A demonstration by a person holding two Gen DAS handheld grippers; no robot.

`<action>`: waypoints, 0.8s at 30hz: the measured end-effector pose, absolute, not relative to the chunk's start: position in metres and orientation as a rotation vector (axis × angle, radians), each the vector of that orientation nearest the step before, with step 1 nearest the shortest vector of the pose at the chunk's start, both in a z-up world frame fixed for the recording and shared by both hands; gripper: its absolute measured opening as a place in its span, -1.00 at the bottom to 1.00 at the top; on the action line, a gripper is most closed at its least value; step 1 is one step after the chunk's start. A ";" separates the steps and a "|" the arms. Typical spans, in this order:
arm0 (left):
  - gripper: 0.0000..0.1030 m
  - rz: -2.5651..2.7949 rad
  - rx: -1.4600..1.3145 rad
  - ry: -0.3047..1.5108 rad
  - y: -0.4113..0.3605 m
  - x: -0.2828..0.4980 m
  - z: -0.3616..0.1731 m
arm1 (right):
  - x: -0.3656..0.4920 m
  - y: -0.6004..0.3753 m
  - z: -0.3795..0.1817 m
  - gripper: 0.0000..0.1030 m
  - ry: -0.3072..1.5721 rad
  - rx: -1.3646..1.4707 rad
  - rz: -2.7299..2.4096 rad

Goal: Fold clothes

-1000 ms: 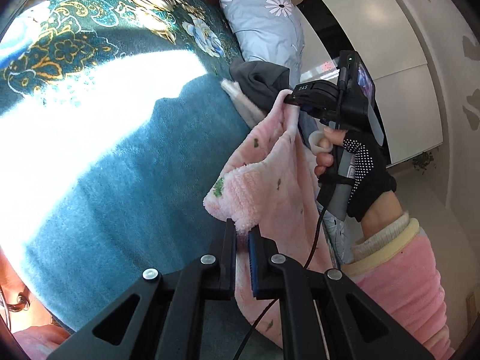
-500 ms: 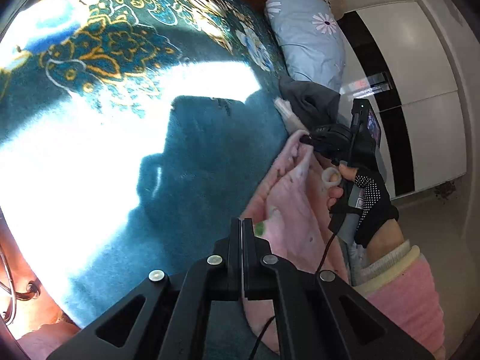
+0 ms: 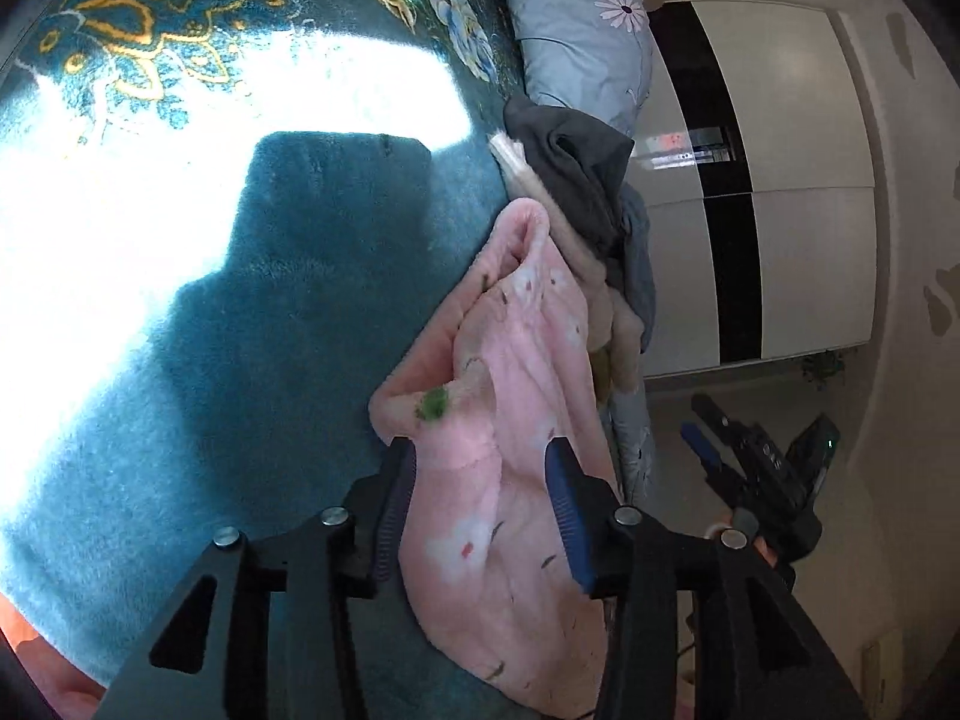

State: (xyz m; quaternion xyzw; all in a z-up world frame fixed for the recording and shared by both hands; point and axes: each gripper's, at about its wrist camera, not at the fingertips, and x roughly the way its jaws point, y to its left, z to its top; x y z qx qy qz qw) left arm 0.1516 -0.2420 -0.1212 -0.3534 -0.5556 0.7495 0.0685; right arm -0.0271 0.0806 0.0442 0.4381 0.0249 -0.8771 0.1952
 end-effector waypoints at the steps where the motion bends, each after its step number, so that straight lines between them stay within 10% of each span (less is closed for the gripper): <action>1: -0.11 2.264 -1.078 -1.650 -0.237 0.148 -0.121 | -0.022 0.112 0.049 0.24 -0.011 1.235 -2.480; 6: -0.14 2.309 -1.187 -1.584 -0.216 0.136 -0.126 | 0.017 0.290 0.058 0.27 -0.469 1.246 -2.615; 13: -0.80 2.407 -1.258 -1.549 -0.211 0.136 -0.130 | 0.105 0.500 0.031 0.27 -0.900 1.289 -2.792; 24: -0.80 2.420 -1.235 -1.554 -0.214 0.138 -0.132 | 0.248 0.684 -0.020 0.27 -1.438 1.257 -2.936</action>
